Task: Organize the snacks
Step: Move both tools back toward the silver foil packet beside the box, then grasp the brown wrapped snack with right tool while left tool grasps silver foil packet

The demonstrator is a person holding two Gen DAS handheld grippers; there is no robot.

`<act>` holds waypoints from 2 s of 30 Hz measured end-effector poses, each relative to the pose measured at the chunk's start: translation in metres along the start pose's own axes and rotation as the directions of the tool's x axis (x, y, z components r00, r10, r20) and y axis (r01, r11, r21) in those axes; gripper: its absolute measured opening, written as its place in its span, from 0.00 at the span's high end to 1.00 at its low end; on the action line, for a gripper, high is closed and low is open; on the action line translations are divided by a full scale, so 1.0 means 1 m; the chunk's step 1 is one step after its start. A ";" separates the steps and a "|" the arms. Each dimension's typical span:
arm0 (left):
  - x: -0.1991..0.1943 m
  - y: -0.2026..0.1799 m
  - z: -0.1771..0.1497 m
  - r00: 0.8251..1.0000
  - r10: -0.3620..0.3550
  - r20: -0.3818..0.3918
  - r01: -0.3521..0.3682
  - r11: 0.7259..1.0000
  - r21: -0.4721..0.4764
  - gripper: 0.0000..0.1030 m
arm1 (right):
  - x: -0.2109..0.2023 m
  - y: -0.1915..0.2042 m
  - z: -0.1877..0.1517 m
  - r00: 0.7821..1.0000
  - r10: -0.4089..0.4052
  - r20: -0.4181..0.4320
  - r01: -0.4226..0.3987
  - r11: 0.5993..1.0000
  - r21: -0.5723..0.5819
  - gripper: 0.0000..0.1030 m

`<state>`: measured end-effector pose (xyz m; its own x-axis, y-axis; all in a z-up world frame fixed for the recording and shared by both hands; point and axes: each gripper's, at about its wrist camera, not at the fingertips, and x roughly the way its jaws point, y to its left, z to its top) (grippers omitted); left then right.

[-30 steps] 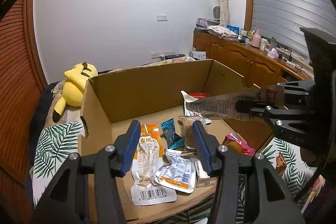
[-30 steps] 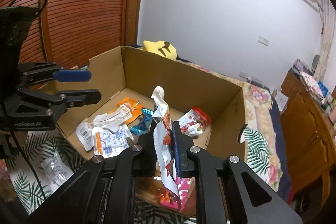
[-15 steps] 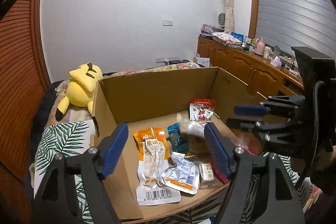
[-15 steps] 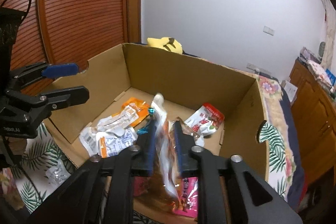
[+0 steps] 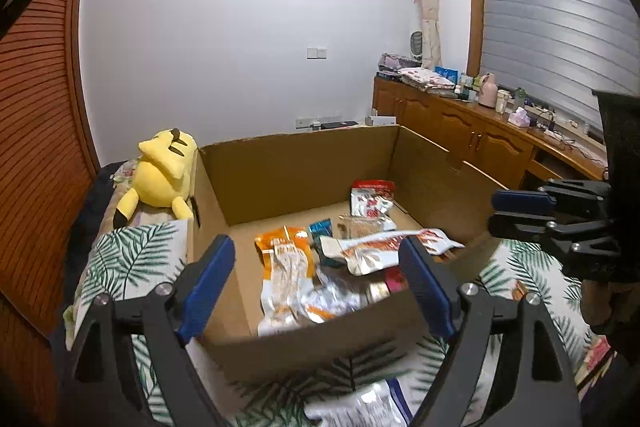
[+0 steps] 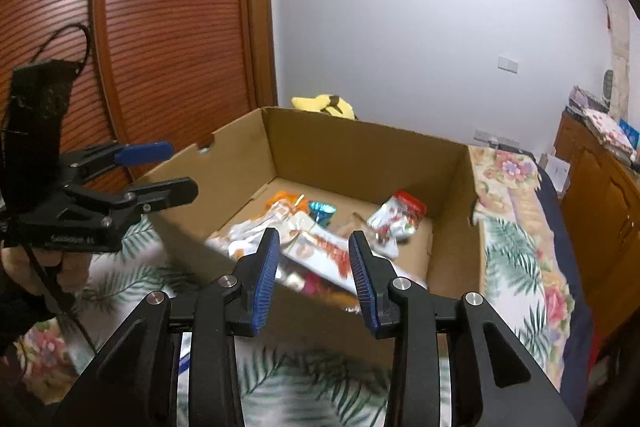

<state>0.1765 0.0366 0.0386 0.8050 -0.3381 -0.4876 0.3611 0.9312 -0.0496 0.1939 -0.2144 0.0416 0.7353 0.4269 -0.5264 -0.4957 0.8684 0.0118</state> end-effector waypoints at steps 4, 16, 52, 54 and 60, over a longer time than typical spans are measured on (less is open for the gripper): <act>-0.017 -0.001 -0.013 1.000 -0.009 0.005 0.009 1.000 -0.011 0.17 | -0.022 0.000 -0.021 1.000 -0.018 0.015 0.018 1.000 0.020 0.64; -0.020 -0.010 -0.076 0.999 0.006 -0.050 -0.008 1.000 -0.030 0.17 | -0.039 -0.037 -0.101 0.991 -0.098 -0.094 0.110 0.986 0.129 0.54; 0.010 -0.021 -0.106 0.985 0.002 -0.170 -0.011 0.999 -0.052 0.17 | 0.013 -0.062 -0.126 0.945 -0.165 -0.282 0.222 0.958 0.183 0.73; 0.012 -0.023 -0.105 0.984 0.011 -0.180 -0.019 0.999 -0.040 0.17 | 0.015 -0.059 -0.125 0.939 -0.189 -0.287 0.242 0.957 0.161 0.73; 0.020 -0.032 -0.105 0.974 0.042 -0.223 -0.041 0.999 0.012 0.17 | 0.017 -0.057 -0.125 0.935 -0.205 -0.290 0.254 0.957 0.143 0.73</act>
<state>0.1317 0.0146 -0.0615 0.6943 -0.2594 -0.6713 0.3335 0.9426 -0.0194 0.1773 -0.2885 -0.0746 0.6553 0.1482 -0.7407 -0.2212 0.9752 -0.0006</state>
